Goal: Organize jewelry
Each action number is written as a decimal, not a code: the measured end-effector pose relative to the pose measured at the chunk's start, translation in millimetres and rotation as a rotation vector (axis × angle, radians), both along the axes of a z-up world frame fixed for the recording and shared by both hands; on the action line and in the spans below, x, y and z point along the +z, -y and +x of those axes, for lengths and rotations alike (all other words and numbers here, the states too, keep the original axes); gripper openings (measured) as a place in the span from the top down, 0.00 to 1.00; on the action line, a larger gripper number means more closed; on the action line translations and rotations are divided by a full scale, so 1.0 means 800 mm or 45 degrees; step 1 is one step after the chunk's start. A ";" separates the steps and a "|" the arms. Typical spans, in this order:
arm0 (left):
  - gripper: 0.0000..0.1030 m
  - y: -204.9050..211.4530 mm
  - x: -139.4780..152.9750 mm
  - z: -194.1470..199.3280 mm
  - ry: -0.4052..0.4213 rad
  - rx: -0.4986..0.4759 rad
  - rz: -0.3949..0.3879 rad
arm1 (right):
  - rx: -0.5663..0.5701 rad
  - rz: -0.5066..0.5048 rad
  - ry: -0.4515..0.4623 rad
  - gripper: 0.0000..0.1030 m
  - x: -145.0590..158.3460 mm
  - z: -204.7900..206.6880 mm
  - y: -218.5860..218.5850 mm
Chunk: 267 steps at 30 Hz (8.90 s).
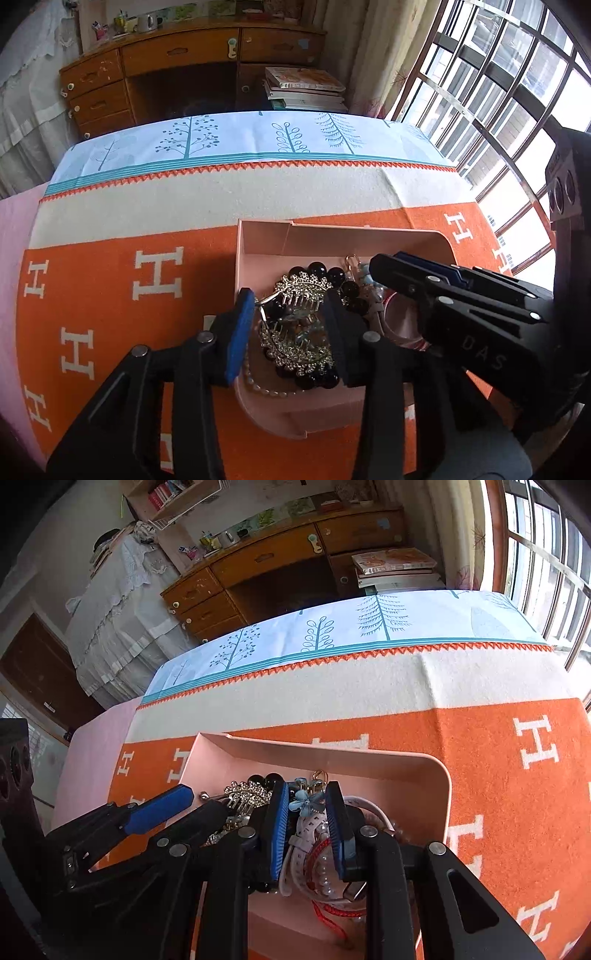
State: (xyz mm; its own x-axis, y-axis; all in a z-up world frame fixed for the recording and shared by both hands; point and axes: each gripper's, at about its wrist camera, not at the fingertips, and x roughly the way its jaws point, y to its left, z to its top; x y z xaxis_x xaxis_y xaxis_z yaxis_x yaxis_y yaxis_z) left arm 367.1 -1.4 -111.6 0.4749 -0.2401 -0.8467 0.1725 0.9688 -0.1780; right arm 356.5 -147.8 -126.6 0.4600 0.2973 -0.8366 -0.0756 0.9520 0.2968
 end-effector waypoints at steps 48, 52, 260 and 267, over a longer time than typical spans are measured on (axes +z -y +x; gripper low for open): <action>0.47 -0.113 0.033 -0.322 0.203 0.428 0.090 | 0.361 0.000 0.104 0.67 0.020 -0.329 -0.079; 0.47 -0.132 0.006 -0.316 0.114 0.496 0.051 | 0.437 -0.073 0.089 0.67 -0.006 -0.337 -0.099; 0.21 -0.008 0.152 -0.462 0.346 0.372 0.240 | 0.010 -0.088 0.404 0.36 0.169 -0.513 0.024; 0.21 -0.008 0.153 -0.463 0.344 0.374 0.240 | 0.011 -0.087 0.407 0.36 0.175 -0.511 0.021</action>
State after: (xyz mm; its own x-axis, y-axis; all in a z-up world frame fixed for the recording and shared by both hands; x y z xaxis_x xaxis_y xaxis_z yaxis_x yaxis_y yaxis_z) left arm -3.3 5.0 10.4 0.7101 0.0849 -0.6990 -0.0987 0.9949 0.0205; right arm -52.7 -164.9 13.4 0.7005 0.2502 -0.6684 -0.1625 0.9678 0.1920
